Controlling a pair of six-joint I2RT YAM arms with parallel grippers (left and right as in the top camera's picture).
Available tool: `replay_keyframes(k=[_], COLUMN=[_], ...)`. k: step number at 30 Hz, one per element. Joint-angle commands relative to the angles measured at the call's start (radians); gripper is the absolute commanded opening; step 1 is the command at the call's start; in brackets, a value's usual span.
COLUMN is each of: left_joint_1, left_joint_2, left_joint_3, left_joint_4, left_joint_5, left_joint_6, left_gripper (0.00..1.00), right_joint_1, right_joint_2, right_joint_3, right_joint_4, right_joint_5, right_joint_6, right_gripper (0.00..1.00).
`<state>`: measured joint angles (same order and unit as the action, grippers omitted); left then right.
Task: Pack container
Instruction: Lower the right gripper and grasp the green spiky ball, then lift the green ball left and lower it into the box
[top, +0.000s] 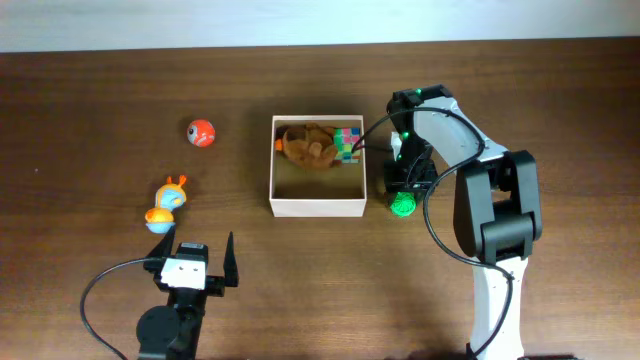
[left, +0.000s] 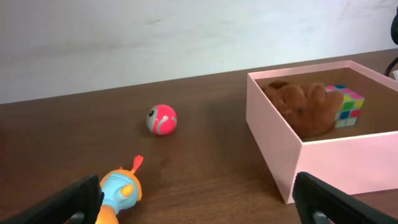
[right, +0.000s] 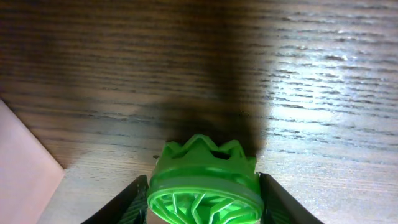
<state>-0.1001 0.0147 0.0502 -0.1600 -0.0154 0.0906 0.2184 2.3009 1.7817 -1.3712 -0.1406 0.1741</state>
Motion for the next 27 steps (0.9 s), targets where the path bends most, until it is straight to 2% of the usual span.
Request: replay_keyframes(k=[1, 5, 14, 27], left_joint_1=[0.005, 0.005, 0.005, 0.005], left_joint_2=[-0.010, -0.010, -0.010, -0.010], left_joint_3=[-0.006, -0.006, -0.006, -0.006], left_joint_4=[0.003, 0.003, 0.003, 0.003], left_joint_5=[0.000, 0.000, 0.000, 0.000], left_joint_6=[0.019, 0.019, 0.019, 0.019], left_gripper=[0.99, 0.99, 0.99, 0.99], right_joint_1=[0.003, 0.003, -0.018, -0.057], right_joint_2=[-0.017, -0.017, -0.017, -0.017], right_joint_3=[-0.010, -0.009, 0.039, 0.274], right_joint_4=[0.002, 0.005, -0.008, -0.135], right_joint_5=[-0.002, -0.002, -0.003, 0.013], right_joint_6=[-0.006, -0.009, -0.027, -0.073], right_gripper=[0.45, 0.41, 0.40, 0.41])
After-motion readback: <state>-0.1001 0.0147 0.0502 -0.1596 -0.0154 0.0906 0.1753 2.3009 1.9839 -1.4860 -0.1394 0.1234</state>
